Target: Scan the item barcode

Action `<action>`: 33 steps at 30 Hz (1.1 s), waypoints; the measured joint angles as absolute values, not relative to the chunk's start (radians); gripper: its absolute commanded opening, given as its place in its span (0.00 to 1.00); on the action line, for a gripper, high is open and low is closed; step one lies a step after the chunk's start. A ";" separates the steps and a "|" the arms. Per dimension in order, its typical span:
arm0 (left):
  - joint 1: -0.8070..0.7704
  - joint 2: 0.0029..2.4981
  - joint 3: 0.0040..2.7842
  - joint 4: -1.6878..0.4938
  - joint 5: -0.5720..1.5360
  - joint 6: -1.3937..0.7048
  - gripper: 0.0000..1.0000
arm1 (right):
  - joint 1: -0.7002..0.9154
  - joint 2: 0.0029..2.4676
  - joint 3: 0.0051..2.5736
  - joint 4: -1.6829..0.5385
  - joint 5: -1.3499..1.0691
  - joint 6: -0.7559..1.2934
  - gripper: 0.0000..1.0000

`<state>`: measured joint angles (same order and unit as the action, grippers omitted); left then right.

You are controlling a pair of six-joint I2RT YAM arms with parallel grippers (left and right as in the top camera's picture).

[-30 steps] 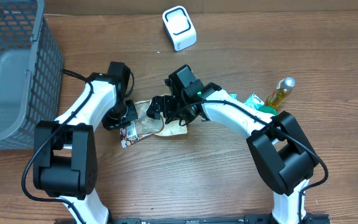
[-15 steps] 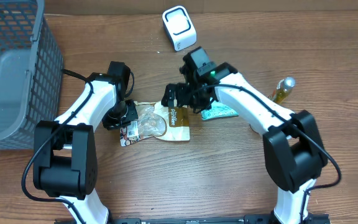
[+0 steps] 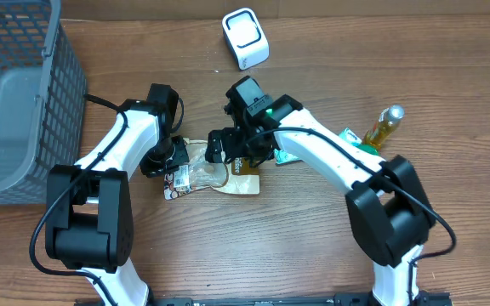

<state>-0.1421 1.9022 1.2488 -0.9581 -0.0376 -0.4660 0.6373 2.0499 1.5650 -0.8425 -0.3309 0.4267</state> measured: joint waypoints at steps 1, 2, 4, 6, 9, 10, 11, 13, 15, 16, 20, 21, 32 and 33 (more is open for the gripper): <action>-0.142 1.902 1.249 -0.957 -0.038 -0.466 0.04 | 0.636 2.061 1.565 -0.843 -0.321 0.431 0.99; -0.142 1.902 1.249 -0.956 -0.038 -0.466 0.04 | 0.636 2.067 1.565 -0.844 -0.314 0.433 0.99; -0.142 1.902 1.249 -0.956 -0.038 -0.466 0.04 | 0.636 2.075 1.565 -0.848 -0.298 0.445 0.99; -0.142 1.902 1.249 -0.956 -0.038 -0.466 0.04 | 0.636 2.075 1.565 -0.847 -0.288 0.453 0.94; -0.142 1.902 1.249 -0.956 -0.038 -0.466 0.04 | 0.636 2.075 1.565 -0.849 -0.280 0.475 0.91; -0.142 1.902 1.249 -0.956 -0.038 -0.466 0.04 | 0.636 2.075 1.565 -0.848 -0.279 0.485 0.90; -0.142 1.902 1.249 -0.956 -0.038 -0.466 0.04 | 0.636 2.075 1.565 -0.848 -0.279 0.494 0.89; -0.142 1.902 1.249 -0.956 -0.038 -0.466 0.04 | 0.636 2.075 1.565 -0.850 -0.277 0.513 0.89; -0.142 1.902 1.249 -0.956 -0.038 -0.466 0.04 | 0.636 2.075 1.565 -0.852 -0.274 0.528 0.89; -0.142 1.902 1.249 -0.956 -0.038 -0.466 0.04 | 0.636 2.075 1.565 -0.853 -0.273 0.532 0.89; -0.142 1.902 1.249 -0.955 -0.038 -0.466 0.04 | 0.636 2.078 1.565 -0.853 -0.273 0.549 0.89; -0.142 1.902 1.249 -0.956 -0.038 -0.466 0.04 | 0.636 2.080 1.565 -0.854 -0.272 0.551 0.89; -0.142 1.902 1.249 -0.953 -0.034 -0.466 0.04 | 0.636 2.133 1.565 -0.845 -0.275 0.595 0.90; -0.142 1.902 1.249 -0.953 -0.034 -0.466 0.04 | 0.636 2.138 1.565 -0.841 -0.278 0.602 0.90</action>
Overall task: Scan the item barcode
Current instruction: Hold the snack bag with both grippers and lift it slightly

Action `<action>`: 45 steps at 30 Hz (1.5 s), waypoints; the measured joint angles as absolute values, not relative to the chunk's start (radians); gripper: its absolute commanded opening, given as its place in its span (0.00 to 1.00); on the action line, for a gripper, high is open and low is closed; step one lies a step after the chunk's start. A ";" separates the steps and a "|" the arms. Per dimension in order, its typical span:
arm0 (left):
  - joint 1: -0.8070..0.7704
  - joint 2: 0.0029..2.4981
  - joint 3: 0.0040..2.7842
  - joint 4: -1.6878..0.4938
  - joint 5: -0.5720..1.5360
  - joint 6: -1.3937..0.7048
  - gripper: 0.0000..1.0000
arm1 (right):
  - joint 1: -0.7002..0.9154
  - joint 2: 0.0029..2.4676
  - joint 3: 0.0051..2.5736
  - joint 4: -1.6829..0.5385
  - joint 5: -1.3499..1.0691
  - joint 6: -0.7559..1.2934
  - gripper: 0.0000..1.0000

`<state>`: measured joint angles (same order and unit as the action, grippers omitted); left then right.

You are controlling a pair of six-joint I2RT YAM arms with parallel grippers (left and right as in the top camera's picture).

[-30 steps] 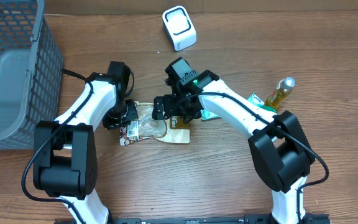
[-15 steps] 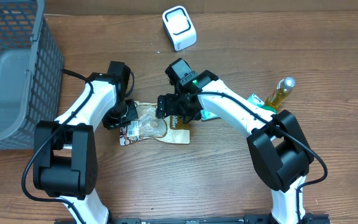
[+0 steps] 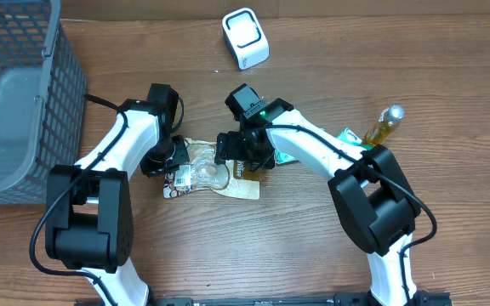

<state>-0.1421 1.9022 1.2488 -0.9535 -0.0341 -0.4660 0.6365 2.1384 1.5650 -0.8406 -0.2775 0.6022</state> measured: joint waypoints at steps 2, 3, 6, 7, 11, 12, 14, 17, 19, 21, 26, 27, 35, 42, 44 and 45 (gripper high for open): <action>-0.142 1.902 1.249 -0.953 -0.035 -0.466 0.04 | 0.636 2.151 1.565 -0.824 -0.292 0.611 0.90; -0.142 1.902 1.249 -0.953 -0.035 -0.466 0.04 | 0.636 2.152 1.565 -0.813 -0.304 0.617 0.90; -0.142 1.902 1.249 -0.953 -0.035 -0.466 0.04 | 0.635 2.157 1.565 -0.780 -0.347 0.625 0.90; -0.142 1.902 1.249 -0.953 -0.035 -0.466 0.04 | 0.634 2.160 1.565 -0.768 -0.366 0.626 0.90; -0.142 1.902 1.249 -0.948 -0.035 -0.466 0.04 | 0.634 2.170 1.565 -0.727 -0.433 0.629 0.90; -0.142 1.902 1.248 -0.944 -0.035 -0.466 0.04 | 0.634 2.173 1.565 -0.719 -0.450 0.629 0.90; -0.142 1.902 1.247 -0.939 -0.035 -0.466 0.04 | 0.634 2.179 1.565 -0.702 -0.479 0.630 0.86; -0.142 1.902 1.237 -0.932 -0.039 -0.466 0.04 | 0.633 2.188 1.565 -0.668 -0.519 0.632 0.81; -0.142 1.902 1.232 -0.931 -0.043 -0.466 0.04 | 0.631 2.197 1.565 -0.639 -0.541 0.631 0.78; -0.142 1.902 1.229 -0.931 -0.047 -0.466 0.04 | 0.628 2.204 1.565 -0.612 -0.567 0.628 0.72; -0.142 1.902 1.229 -0.929 -0.053 -0.466 0.04 | 0.627 2.208 1.565 -0.591 -0.597 0.628 0.62; -0.142 1.902 1.229 -0.927 -0.054 -0.466 0.04 | 0.627 2.209 1.565 -0.590 -0.600 0.627 0.61; -0.142 1.902 1.228 -0.915 -0.046 -0.466 0.04 | 0.627 2.210 1.565 -0.560 -0.628 0.624 0.52; -0.142 1.902 1.228 -0.915 -0.041 -0.466 0.04 | 0.627 2.214 1.565 -0.560 -0.645 0.592 0.52; -0.142 1.902 1.228 -0.914 -0.039 -0.466 0.04 | 0.627 2.216 1.565 -0.559 -0.647 0.587 0.52; -0.142 1.902 1.228 -0.912 -0.038 -0.466 0.04 | 0.627 2.217 1.565 -0.557 -0.648 0.587 0.52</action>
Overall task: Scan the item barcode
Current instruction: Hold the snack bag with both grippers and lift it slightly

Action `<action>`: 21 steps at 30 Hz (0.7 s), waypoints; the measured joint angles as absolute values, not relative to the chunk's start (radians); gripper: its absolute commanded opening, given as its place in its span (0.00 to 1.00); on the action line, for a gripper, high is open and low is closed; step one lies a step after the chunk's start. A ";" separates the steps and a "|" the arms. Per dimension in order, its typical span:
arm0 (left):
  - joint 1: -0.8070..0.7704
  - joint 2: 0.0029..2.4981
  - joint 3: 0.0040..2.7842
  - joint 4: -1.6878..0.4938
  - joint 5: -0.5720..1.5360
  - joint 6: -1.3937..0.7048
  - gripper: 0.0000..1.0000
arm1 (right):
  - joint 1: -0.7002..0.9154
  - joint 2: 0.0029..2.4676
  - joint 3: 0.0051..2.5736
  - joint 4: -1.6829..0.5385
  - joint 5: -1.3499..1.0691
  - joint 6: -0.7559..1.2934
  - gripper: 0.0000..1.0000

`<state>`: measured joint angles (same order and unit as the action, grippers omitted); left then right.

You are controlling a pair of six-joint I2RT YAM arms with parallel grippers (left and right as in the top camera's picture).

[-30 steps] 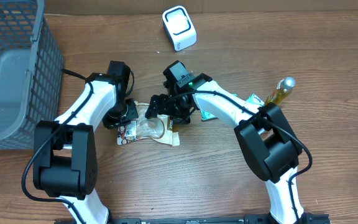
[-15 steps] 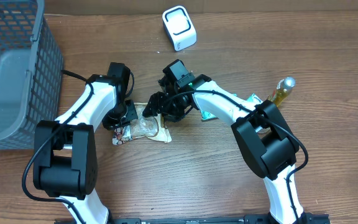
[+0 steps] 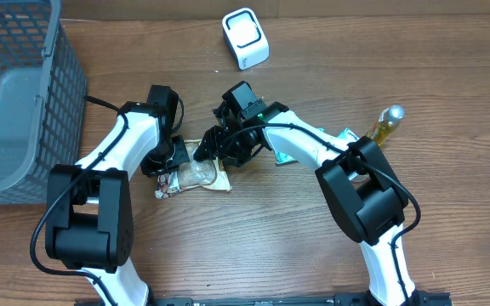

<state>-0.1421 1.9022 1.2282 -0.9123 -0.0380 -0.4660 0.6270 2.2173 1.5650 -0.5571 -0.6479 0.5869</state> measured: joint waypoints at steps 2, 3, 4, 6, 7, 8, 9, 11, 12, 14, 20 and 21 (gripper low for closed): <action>-0.142 1.902 1.228 -0.912 -0.033 -0.466 0.04 | 0.627 2.219 1.565 -0.554 -0.649 0.583 0.52; -0.142 1.902 1.228 -0.911 -0.030 -0.466 0.04 | 0.627 2.219 1.565 -0.552 -0.649 0.582 0.51; -0.142 1.902 1.228 -0.911 -0.029 -0.466 0.04 | 0.627 2.219 1.565 -0.548 -0.649 0.580 0.50; -0.142 1.902 1.228 -0.910 -0.027 -0.466 0.04 | 0.627 2.219 1.565 -0.530 -0.654 0.576 0.50; -0.142 1.902 1.228 -0.910 -0.027 -0.466 0.04 | 0.628 2.219 1.565 -0.517 -0.660 0.570 0.50; -0.142 1.902 1.228 -0.909 -0.027 -0.466 0.04 | 0.628 2.219 1.565 -0.507 -0.667 0.565 0.50; -0.142 1.902 1.228 -0.909 -0.027 -0.466 0.04 | 0.629 2.219 1.565 -0.493 -0.677 0.558 0.50; -0.142 1.902 1.227 -0.909 -0.027 -0.466 0.04 | 0.633 2.219 1.565 -0.482 -0.685 0.549 0.47; -0.142 1.902 1.226 -0.909 -0.027 -0.466 0.04 | 0.635 2.219 1.565 -0.480 -0.685 0.545 0.44; -0.142 1.902 1.224 -0.909 -0.027 -0.466 0.04 | 0.639 2.219 1.565 -0.470 -0.685 0.539 0.43; -0.142 1.902 1.222 -0.908 -0.028 -0.466 0.04 | 0.651 2.219 1.565 -0.464 -0.646 0.524 0.22; -0.142 1.902 1.222 -0.908 -0.028 -0.466 0.04 | 0.652 2.219 1.565 -0.463 -0.638 0.525 0.18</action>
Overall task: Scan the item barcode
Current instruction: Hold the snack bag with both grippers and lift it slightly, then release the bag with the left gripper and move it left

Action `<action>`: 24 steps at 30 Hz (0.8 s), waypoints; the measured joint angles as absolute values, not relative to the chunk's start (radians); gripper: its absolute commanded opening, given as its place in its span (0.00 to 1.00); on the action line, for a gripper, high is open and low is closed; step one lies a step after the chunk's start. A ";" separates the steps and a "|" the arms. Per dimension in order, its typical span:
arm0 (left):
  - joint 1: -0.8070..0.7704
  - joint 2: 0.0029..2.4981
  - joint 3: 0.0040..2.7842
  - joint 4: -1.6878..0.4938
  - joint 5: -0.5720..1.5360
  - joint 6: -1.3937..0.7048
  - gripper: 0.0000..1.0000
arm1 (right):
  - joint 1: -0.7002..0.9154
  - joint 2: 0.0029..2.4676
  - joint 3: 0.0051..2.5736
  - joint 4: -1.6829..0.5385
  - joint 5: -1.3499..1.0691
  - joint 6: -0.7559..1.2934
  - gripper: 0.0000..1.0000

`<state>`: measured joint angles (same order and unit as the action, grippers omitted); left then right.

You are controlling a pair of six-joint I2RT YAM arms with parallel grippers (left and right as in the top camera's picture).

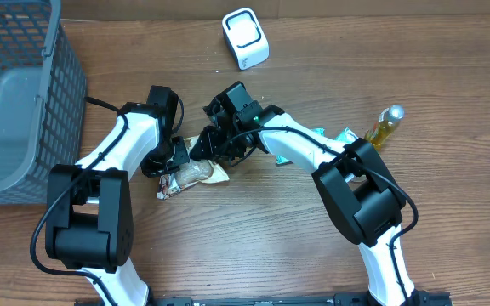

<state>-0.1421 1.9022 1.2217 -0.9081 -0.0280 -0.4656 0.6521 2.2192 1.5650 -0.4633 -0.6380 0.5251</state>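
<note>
The item, a clear snack packet point(198, 172) with tan contents and a printed label at its left end, lies crumpled on the wooden table between the two arms. My left gripper point(170, 161) sits at its left end and looks shut on it. My right gripper point(204, 146) comes in from the right, tilted down over the packet's upper right edge, and seems shut on that edge. The white barcode scanner point(245, 38) stands at the back of the table, well apart from the packet.
A grey wire basket point(58, 76) fills the far left. A yellow bottle point(383, 126) lies at the right, with a green packet point(321, 136) beside it, partly under the right arm.
My right gripper has shifted a little left and back. The packet is bunched up narrower under it, with its right edge drawn towards the left gripper. The left arm is unchanged.
The packet first lay spread flat, its brown card end to the right under my right gripper, the left gripper at its label end. Moment by moment the right gripper stood farther left, and the packet has folded and shortened. The left gripper stayed put.
</note>
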 measured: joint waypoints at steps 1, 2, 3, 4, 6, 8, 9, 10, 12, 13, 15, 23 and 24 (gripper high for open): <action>-0.142 1.902 1.221 -0.908 -0.028 -0.466 0.04 | 0.653 2.219 1.565 -0.463 -0.634 0.516 0.14; -0.142 1.902 1.221 -0.906 -0.028 -0.466 0.04 | 0.654 2.219 1.565 -0.463 -0.630 0.513 0.12; -0.142 1.902 1.221 -0.905 -0.028 -0.466 0.04 | 0.654 2.219 1.565 -0.464 -0.627 0.506 0.10; -0.142 1.902 1.221 -0.904 -0.028 -0.466 0.04 | 0.655 2.219 1.565 -0.464 -0.624 0.499 0.10; -0.142 1.902 1.221 -0.903 -0.028 -0.466 0.04 | 0.655 2.219 1.565 -0.465 -0.622 0.486 0.10; -0.142 1.902 1.221 -0.902 -0.028 -0.466 0.04 | 0.656 2.219 1.565 -0.467 -0.621 0.471 0.10; -0.142 1.902 1.221 -0.901 -0.028 -0.466 0.04 | 0.656 2.219 1.565 -0.469 -0.621 0.467 0.04; -0.142 1.902 1.220 -0.901 -0.028 -0.466 0.04 | 0.656 2.219 1.565 -0.474 -0.621 0.463 0.04; -0.142 1.902 1.220 -0.902 -0.027 -0.465 0.04 | 0.655 2.219 1.565 -0.496 -0.621 0.455 0.04; -0.142 1.902 1.220 -0.902 -0.027 -0.464 0.04 | 0.656 2.219 1.565 -0.508 -0.622 0.452 0.04; -0.142 1.902 1.220 -0.905 -0.019 -0.456 0.04 | 0.655 2.219 1.565 -0.521 -0.625 0.445 0.04; -0.122 1.907 1.384 -1.038 0.050 -0.409 0.04 | 0.630 2.215 1.565 -0.617 -0.678 0.336 0.04; -0.116 1.907 1.431 -1.060 0.055 -0.403 0.04 | 0.624 2.212 1.565 -0.634 -0.683 0.328 0.04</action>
<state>-0.1162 1.9068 1.4315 -1.0603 0.0551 -0.4030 0.6235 2.2120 1.5650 -0.6342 -0.6834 0.3283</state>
